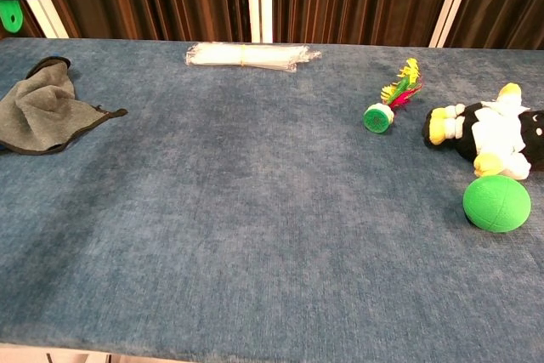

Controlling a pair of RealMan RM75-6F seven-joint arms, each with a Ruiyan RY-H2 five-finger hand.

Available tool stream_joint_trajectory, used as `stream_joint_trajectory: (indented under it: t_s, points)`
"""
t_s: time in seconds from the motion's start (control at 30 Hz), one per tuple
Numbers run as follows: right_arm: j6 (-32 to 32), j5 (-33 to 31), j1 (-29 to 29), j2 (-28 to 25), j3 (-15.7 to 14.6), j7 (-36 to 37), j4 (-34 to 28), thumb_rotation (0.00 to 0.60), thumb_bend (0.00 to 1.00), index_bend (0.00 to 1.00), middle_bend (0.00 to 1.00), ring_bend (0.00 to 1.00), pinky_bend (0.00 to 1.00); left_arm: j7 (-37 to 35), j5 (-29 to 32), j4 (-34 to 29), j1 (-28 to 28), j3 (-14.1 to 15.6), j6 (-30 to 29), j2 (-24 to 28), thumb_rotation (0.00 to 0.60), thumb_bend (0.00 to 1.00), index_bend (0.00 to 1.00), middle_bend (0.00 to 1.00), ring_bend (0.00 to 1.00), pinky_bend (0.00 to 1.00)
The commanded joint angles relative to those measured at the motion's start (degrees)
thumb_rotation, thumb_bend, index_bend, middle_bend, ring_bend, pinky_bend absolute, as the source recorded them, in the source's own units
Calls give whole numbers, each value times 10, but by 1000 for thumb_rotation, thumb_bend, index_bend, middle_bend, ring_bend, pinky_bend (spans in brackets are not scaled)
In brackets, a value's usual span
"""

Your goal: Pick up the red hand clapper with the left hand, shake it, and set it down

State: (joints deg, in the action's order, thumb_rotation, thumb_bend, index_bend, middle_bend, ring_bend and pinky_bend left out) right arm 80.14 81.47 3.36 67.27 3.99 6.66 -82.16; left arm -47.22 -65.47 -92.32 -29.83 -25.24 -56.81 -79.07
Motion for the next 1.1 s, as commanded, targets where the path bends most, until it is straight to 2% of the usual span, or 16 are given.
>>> stream_joint_trajectory:
  t_s: [0.03, 0.1, 0.2, 0.33, 0.47, 0.57, 0.67, 0.83, 0.93, 1.0, 1.1]
  points:
    - [-1, -1, 0, 0, 0, -1, 0, 600, 317, 0, 0, 0, 0, 114, -153, 75, -14, 65, -45, -9, 600, 815, 1000, 1000, 1000, 1000]
    - [-2, -1, 1, 0, 0, -1, 0, 600, 317, 0, 0, 0, 0, 203, -235, 123, -35, 114, -41, -3, 600, 816, 1000, 1000, 1000, 1000]
    - [-3, 0, 2, 0, 0, -1, -2, 600, 317, 0, 0, 0, 0, 335, -295, 148, -64, 164, 6, 15, 600, 816, 1000, 1000, 1000, 1000]
    - [-2, 1, 1, 1, -1, 0, -1, 600, 318, 0, 0, 0, 0, 462, -288, 144, -71, 179, 31, 10, 600, 813, 1000, 1000, 1000, 1000]
    - [0, -2, -1, -1, -1, 4, 2, 600, 319, 0, 0, 0, 0, 524, -253, 123, -76, 180, 56, 17, 600, 813, 1000, 1000, 1000, 1000]
    - [1, -3, -2, -2, 0, 9, 5, 600, 319, 0, 0, 0, 0, 535, -221, 101, -78, 174, 66, 23, 600, 813, 1000, 1000, 1000, 1000]
    - [1, -2, -2, -1, 0, 12, 6, 600, 319, 0, 0, 0, 0, 495, -182, 80, -71, 160, 58, 19, 600, 811, 1000, 1000, 1000, 1000]
    - [-4, -2, -1, 1, -2, 16, 10, 600, 319, 0, 0, 0, 0, 295, -93, 17, -39, 96, 6, 0, 600, 805, 1000, 1000, 1000, 1000]
    - [-4, -3, -1, 1, -1, 18, 11, 600, 318, 0, 0, 0, 0, 158, -21, -28, -19, 41, -7, -3, 600, 806, 1000, 1000, 1000, 1000]
    - [-6, -1, -1, -1, -2, 26, 8, 600, 319, 0, 0, 0, 0, 66, 38, -57, -7, 1, 6, 3, 600, 806, 1000, 1000, 1000, 1000]
    - [-8, 3, 0, -3, -4, 33, 4, 600, 319, 0, 0, 0, 0, -37, 87, -72, 5, -34, 57, 29, 600, 808, 1000, 1000, 1000, 1000]
